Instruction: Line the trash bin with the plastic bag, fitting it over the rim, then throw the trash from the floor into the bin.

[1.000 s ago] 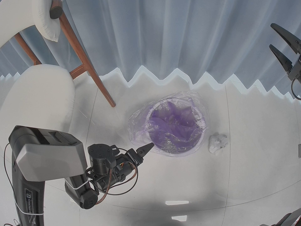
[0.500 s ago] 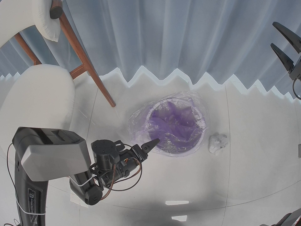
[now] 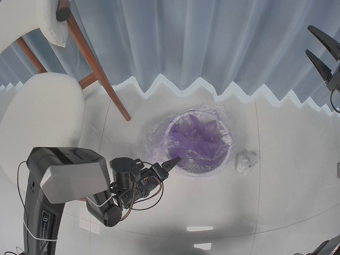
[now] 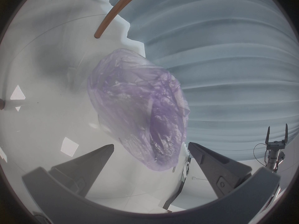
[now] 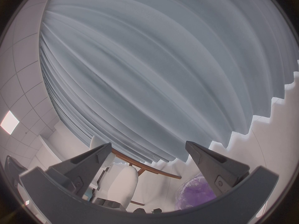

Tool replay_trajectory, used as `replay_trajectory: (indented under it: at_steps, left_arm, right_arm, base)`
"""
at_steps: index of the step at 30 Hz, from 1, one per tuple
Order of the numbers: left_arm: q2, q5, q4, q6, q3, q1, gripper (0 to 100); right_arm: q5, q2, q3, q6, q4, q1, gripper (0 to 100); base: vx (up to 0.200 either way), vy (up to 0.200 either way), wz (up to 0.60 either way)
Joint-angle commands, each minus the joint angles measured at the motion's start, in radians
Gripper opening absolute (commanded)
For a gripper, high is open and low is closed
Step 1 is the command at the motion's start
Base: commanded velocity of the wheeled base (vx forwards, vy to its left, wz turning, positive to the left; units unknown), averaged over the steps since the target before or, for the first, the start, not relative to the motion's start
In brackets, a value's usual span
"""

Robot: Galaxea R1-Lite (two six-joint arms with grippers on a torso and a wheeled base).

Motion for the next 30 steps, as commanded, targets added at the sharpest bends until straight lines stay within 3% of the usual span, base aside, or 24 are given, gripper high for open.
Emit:
replay_trajectory:
  at_steps: [1, 8, 9, 23, 27, 30]
  left_arm:
    - [0.013, -0.001, 0.056, 0.002, -0.05, 0.003, 100]
    - [0.011, 0.005, 0.053, 0.002, -0.047, 0.003, 100]
    - [0.011, 0.005, 0.053, 0.002, -0.047, 0.003, 0]
    - [-0.001, 0.007, 0.05, 0.011, -0.001, 0.003, 0]
    - [-0.005, 0.01, 0.052, 0.088, 0.044, 0.001, 0]
    - [-0.013, 0.013, 0.05, 0.208, 0.127, 0.001, 0]
  right_arm:
    - [0.002, 0.003, 0.003, 0.0, -0.001, 0.0, 100]
    - [0.002, 0.006, 0.009, 0.0, -0.001, 0.01, 100]
    - [0.002, 0.006, 0.009, 0.0, -0.001, 0.01, 100]
    - [0.002, 0.009, 0.014, 0.0, -0.001, 0.016, 100]
    - [0.002, 0.009, 0.015, 0.0, -0.001, 0.014, 100]
    - [0.002, 0.01, 0.017, 0.0, -0.001, 0.016, 100]
  base:
    - [0.0, 0.0, 0.0]
    - [0.0, 0.0, 0.0]
    - [0.0, 0.0, 0.0]
    - [0.0, 0.0, 0.0]
    - [0.0, 0.0, 0.0]
    - [0.0, 0.0, 0.0]
